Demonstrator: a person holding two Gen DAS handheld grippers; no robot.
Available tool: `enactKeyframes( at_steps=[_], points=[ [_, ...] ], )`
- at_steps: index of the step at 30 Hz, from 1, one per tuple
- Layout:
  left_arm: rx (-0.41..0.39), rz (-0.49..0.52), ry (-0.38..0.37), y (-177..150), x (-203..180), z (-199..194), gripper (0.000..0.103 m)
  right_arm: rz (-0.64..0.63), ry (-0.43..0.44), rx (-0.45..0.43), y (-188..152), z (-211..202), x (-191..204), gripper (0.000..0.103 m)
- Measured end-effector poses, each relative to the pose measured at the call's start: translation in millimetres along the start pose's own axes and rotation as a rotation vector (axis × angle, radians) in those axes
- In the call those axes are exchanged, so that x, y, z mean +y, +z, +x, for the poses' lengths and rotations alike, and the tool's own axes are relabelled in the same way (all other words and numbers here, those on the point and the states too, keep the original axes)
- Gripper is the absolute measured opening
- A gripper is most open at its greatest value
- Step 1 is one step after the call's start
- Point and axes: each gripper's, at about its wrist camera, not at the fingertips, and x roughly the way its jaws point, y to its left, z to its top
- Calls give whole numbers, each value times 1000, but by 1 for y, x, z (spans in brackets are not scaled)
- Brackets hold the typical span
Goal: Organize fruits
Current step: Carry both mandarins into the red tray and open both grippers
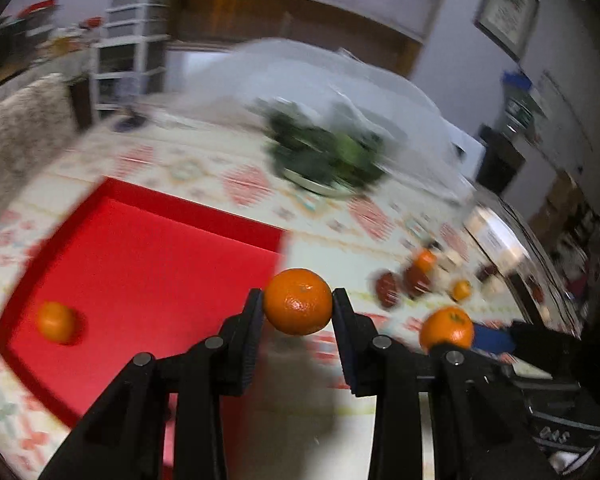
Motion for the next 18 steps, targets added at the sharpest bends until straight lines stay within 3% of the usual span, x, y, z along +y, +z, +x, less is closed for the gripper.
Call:
enactKeyframes(
  at_steps=[3, 9, 18],
  points=[
    [-6, -63, 66, 8, 47, -6, 33, -45, 54, 21, 11, 21, 36, 39],
    [32, -176, 124, 12, 116, 6, 33, -104, 119, 99, 23, 80, 93, 39],
    [67, -253, 101, 4, 154, 16, 33, -123, 95, 195, 18, 145, 118, 39]
  ],
)
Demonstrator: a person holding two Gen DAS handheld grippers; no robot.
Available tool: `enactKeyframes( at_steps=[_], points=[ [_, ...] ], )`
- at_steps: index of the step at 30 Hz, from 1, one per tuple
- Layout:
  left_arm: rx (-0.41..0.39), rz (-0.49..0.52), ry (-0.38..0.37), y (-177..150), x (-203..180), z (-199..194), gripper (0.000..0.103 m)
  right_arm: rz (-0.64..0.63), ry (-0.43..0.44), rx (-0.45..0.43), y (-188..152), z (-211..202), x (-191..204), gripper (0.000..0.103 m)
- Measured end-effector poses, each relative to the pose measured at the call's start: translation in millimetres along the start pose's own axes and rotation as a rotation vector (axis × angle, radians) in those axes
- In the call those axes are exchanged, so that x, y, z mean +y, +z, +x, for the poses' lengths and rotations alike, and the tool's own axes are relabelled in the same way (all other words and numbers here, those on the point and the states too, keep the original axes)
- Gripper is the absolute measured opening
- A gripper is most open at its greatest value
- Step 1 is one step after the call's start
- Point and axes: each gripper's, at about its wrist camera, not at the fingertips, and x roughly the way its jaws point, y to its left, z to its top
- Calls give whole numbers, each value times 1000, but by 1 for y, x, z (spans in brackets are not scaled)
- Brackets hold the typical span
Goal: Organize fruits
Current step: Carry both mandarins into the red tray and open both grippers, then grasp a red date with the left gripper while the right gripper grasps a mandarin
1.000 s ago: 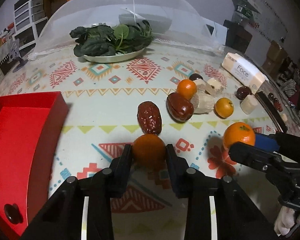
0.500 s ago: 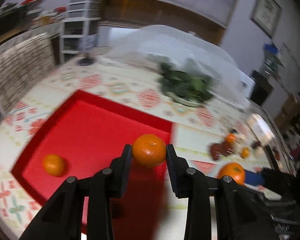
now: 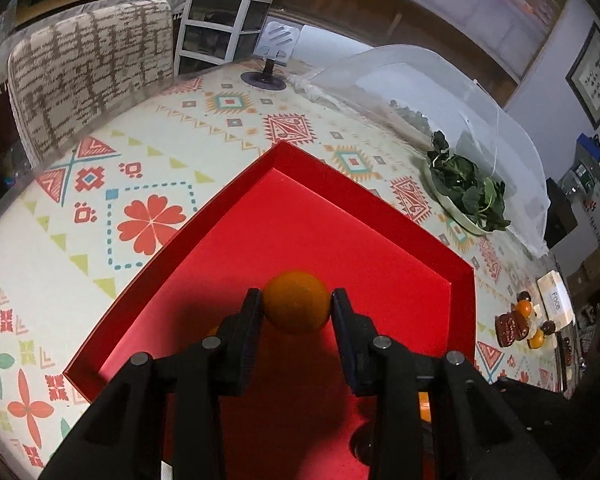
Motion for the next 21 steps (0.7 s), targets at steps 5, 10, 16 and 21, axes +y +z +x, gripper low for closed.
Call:
enactKeyframes(
  at_steps=[5, 10, 16, 21],
  points=[
    [-21, -18, -36, 2, -2, -11, 52, -2, -1, -3, 2, 6, 4, 41],
    [-61, -16, -74, 1, -16, -32, 63, -23, -2, -43, 1, -9, 11, 43],
    [-108, 21, -153, -5, -51, -62, 72, 5, -19, -118, -17, -51, -4, 49],
    [-82, 93, -225, -18, -98, -66, 73, 64, -83, -175, -52, -99, -42, 49]
  ],
)
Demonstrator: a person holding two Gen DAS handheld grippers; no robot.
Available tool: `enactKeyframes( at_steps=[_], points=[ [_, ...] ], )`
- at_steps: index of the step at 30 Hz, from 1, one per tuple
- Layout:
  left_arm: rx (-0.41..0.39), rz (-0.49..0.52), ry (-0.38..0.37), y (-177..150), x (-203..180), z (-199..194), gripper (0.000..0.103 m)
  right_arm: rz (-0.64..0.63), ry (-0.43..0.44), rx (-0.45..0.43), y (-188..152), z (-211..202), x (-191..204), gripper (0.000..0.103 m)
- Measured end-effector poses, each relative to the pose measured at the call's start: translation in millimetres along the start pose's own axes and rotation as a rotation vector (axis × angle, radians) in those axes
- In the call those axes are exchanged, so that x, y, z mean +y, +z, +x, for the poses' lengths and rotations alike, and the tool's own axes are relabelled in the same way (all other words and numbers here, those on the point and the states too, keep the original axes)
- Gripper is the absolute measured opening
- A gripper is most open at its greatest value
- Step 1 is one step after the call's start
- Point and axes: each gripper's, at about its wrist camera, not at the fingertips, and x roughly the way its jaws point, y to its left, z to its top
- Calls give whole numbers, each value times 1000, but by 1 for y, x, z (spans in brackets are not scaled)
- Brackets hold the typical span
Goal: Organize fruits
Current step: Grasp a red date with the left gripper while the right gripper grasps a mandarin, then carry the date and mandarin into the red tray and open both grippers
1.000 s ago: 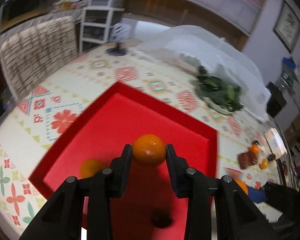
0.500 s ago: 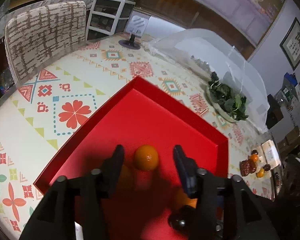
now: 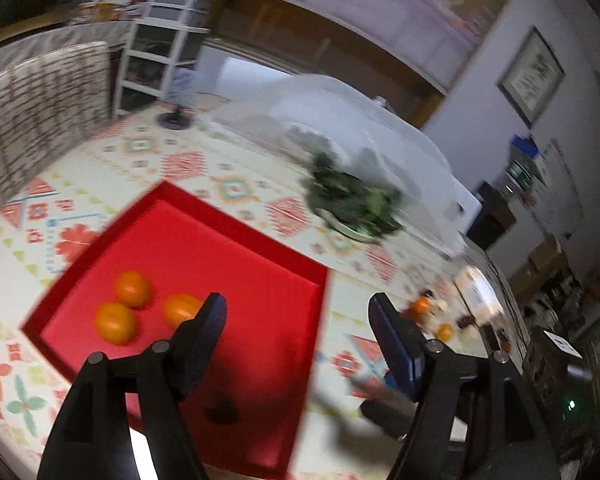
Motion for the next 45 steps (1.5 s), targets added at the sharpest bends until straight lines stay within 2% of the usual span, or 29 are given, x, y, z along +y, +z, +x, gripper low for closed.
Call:
enactKeyframes(
  at_steps=[6, 10, 13, 16, 21, 26, 29, 33, 34, 35, 37, 40, 45],
  points=[
    [72, 86, -56, -20, -60, 35, 73, 125, -151, -39, -31, -59, -85, 49],
    [141, 126, -79, -37, -92, 69, 73, 256, -231, -70, -47, -93, -146, 49],
    [169, 153, -78, -44, -107, 90, 73, 308, -261, -84, -50, -102, -176, 49],
    [202, 163, -53, -50, -114, 112, 73, 312, -286, -82, -44, -93, -194, 49],
    [237, 172, 1, -56, -116, 141, 72, 303, -345, -72, -31, -68, -213, 49],
    [245, 214, 25, -57, -122, 167, 64, 308, -351, -42, -26, -48, -224, 49],
    [266, 235, 39, -57, -127, 185, 51, 314, -343, -28, -26, -40, -229, 49],
    [255, 287, 63, -57, -137, 196, 43, 315, -338, -25, -26, -36, -233, 49],
    [251, 299, 70, -57, -139, 197, 35, 317, -337, -26, -26, -36, -233, 49],
    [248, 308, 77, -58, -141, 199, 29, 318, -335, -27, -25, -36, -233, 46],
    [239, 332, 95, -60, -144, 199, 28, 315, -338, -25, -25, -35, -233, 36],
    [230, 339, 86, -61, -146, 193, 28, 308, -350, -22, -26, -37, -231, 36],
    [167, 317, 64, -52, -142, 156, 28, 305, -349, -41, -26, -52, -220, 36]
  ],
)
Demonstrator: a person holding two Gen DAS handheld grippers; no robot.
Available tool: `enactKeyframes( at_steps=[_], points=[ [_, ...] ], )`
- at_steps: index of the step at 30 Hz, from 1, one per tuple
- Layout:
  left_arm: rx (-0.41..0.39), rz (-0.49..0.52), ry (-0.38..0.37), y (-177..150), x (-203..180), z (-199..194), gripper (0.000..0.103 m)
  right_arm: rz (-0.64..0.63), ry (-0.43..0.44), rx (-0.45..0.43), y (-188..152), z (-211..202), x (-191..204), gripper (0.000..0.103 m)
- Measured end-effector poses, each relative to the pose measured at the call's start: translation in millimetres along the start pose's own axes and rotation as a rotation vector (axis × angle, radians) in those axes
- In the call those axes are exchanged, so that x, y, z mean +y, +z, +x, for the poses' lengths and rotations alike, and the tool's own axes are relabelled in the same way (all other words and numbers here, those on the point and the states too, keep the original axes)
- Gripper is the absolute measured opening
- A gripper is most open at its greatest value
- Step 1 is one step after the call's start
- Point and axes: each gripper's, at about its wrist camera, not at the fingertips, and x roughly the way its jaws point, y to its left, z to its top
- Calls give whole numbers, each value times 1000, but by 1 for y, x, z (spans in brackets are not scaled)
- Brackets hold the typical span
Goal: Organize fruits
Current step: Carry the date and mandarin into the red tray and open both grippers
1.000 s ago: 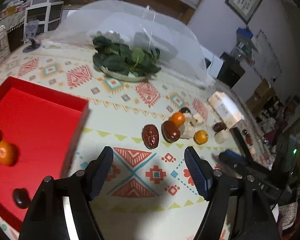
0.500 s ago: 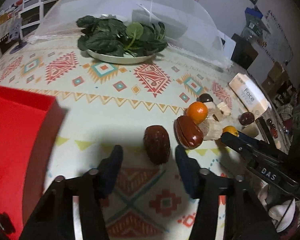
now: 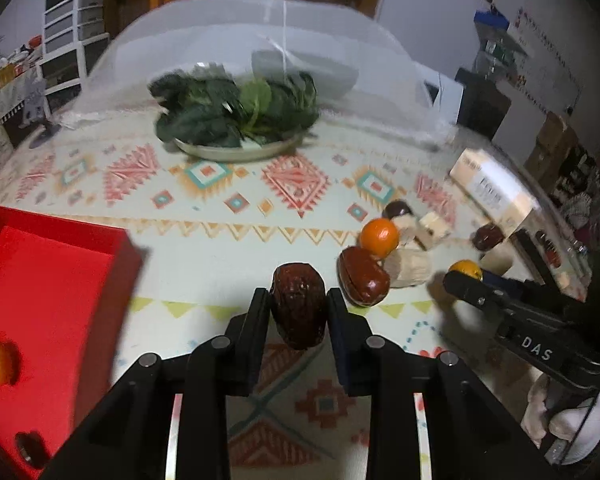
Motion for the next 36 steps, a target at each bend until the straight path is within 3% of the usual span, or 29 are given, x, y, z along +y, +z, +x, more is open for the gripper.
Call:
enactKeyframes(
  at_steps=[9, 17, 26, 36],
  points=[
    [-113, -185, 19, -21, 70, -83, 28, -71, 89, -59, 0, -42, 55, 36],
    [-167, -317, 175, -57, 152, -131, 28, -201, 233, -18, -5, -37, 154, 36],
    [-136, -417, 220, -87, 217, -136, 28, -306, 330, 63, -18, -2, 251, 36],
    [-143, -444, 201, -93, 234, -137, 28, -360, 309, 160, -30, 48, 298, 36]
  ],
)
